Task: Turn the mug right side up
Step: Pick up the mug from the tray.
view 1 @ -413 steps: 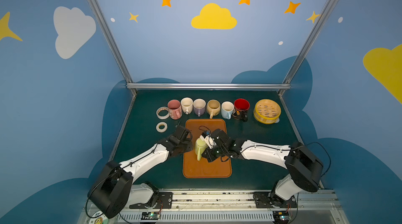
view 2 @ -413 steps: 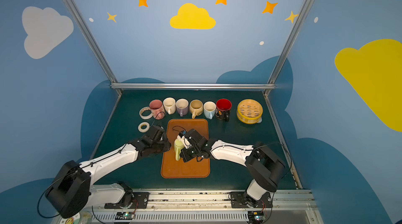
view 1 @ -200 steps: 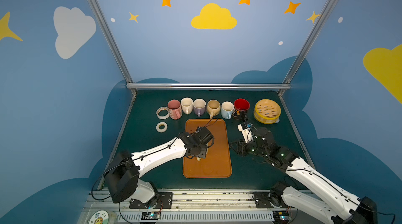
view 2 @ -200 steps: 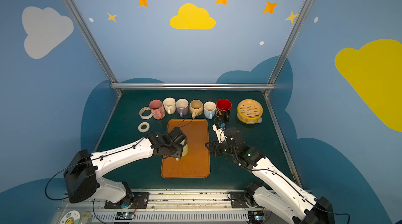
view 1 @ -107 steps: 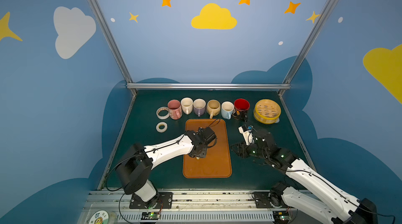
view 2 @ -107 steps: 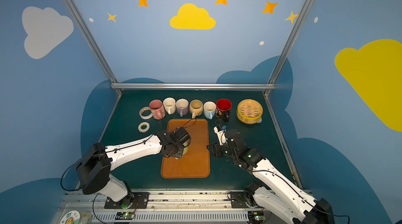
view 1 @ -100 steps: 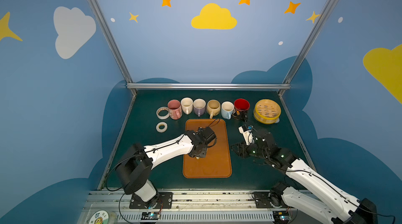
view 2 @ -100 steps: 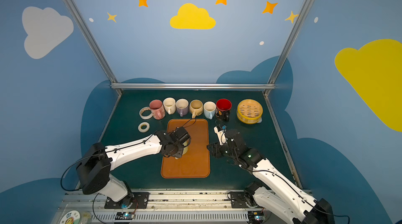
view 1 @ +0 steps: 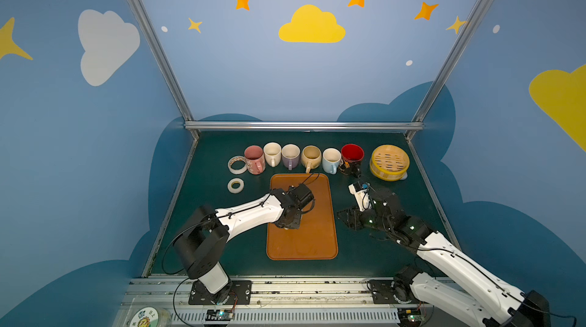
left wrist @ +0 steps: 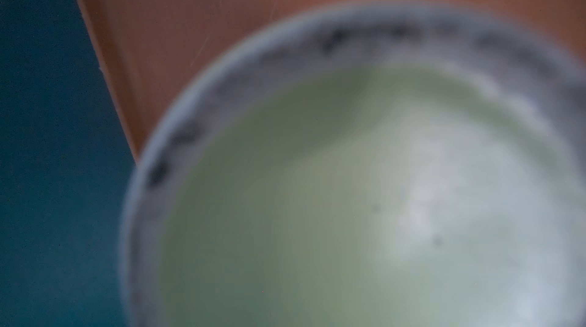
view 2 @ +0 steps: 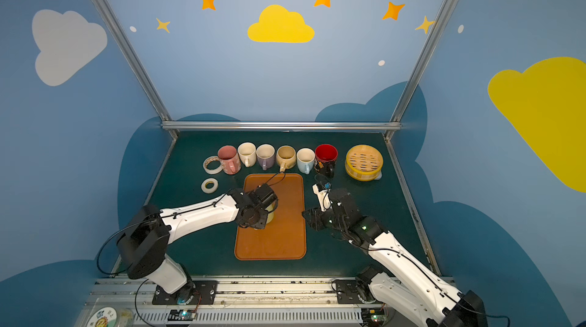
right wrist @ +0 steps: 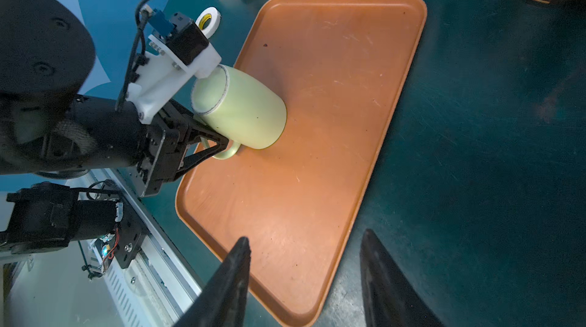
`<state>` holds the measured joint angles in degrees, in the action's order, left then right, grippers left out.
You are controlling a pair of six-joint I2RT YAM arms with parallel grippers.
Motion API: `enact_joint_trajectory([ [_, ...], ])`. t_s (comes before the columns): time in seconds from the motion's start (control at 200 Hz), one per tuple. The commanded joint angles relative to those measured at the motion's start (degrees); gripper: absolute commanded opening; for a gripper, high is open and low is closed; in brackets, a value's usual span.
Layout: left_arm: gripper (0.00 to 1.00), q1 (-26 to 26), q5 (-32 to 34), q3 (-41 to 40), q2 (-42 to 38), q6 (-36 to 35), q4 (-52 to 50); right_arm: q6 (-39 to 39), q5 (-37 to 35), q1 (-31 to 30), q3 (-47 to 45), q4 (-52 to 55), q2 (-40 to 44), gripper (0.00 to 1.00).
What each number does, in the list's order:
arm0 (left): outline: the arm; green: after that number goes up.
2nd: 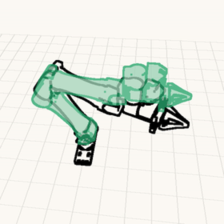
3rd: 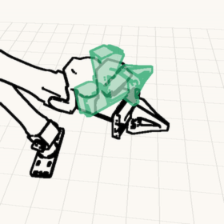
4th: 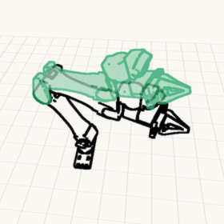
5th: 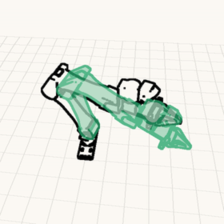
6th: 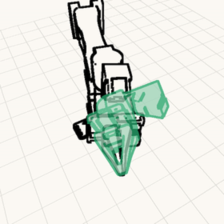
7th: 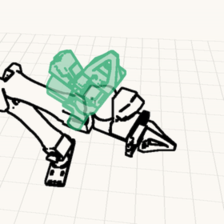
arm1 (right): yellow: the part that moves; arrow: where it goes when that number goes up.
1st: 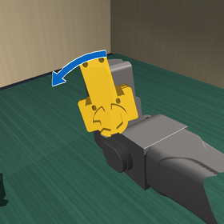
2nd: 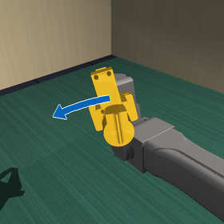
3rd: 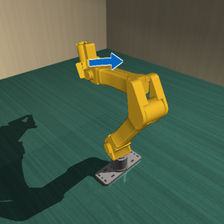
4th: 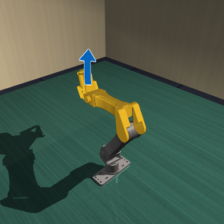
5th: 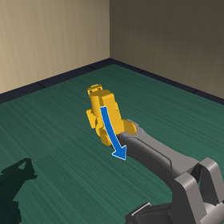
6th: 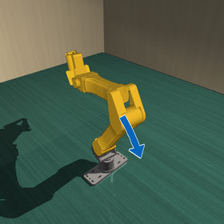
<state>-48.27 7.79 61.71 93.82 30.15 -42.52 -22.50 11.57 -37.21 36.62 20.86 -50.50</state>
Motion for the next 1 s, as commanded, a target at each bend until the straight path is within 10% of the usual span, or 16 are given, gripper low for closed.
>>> enact_joint_trajectory([
  [0.0, 0.26, 0.37, -0.14, 0.85, 0.49, -0.84, 0.05, 0.18, 0.12, 0.3, -0.11, 0.62, 1.01, 0.5],
  [0.601, 0.04, 1.53, 0.05, -1.11, -7.81, -3.81, 4.05, -0.68, 2.23, 0.47, -1.58, -1.22, 0.84, 0.5],
  [0.996, 0.04, 10.87, -17.37, -9.35, -28.24, -3.79, 19.81, -9.56, 20.62, 5.37, -6.83, -19.84, -1.48, 0.55],
])
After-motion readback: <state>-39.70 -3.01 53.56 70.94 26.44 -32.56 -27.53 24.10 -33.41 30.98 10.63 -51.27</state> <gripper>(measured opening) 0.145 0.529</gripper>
